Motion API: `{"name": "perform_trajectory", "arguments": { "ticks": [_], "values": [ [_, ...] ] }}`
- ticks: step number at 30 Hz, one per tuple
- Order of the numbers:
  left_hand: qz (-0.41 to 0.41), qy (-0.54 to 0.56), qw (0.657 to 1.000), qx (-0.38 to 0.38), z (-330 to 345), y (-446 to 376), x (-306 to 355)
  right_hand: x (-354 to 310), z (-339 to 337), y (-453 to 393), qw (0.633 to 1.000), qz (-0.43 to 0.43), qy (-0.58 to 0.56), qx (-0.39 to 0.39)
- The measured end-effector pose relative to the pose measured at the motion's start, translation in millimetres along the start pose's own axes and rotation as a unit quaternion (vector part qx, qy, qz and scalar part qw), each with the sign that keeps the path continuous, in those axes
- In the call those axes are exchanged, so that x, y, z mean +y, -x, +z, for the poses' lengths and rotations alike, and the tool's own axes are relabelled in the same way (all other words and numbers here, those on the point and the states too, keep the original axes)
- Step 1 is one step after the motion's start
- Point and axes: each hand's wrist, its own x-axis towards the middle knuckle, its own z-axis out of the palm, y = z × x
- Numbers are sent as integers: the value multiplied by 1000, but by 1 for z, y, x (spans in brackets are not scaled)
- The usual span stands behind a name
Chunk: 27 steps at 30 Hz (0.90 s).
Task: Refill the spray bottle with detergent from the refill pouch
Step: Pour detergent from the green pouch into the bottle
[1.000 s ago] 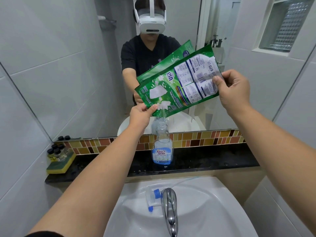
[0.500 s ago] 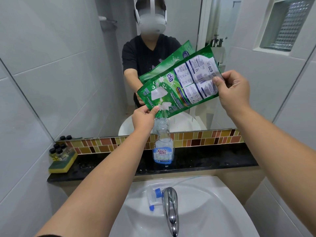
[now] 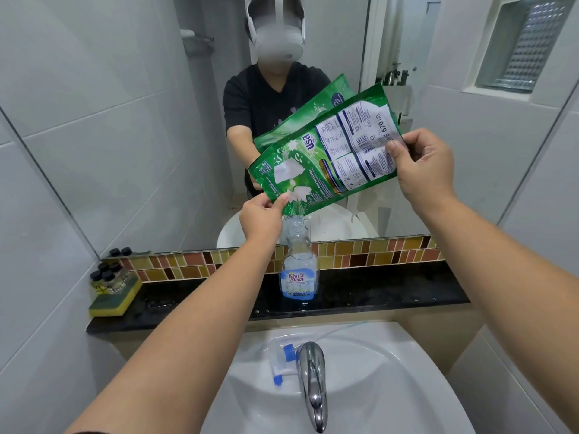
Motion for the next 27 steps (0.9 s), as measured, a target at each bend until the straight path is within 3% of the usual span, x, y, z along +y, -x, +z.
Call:
{"name": "perform_trajectory", "arguments": {
  "ticks": [27],
  "values": [
    [-11,-4,1000,7,1,4,7,-1,0,1,1000,-20,-3,15]
  ]
}}
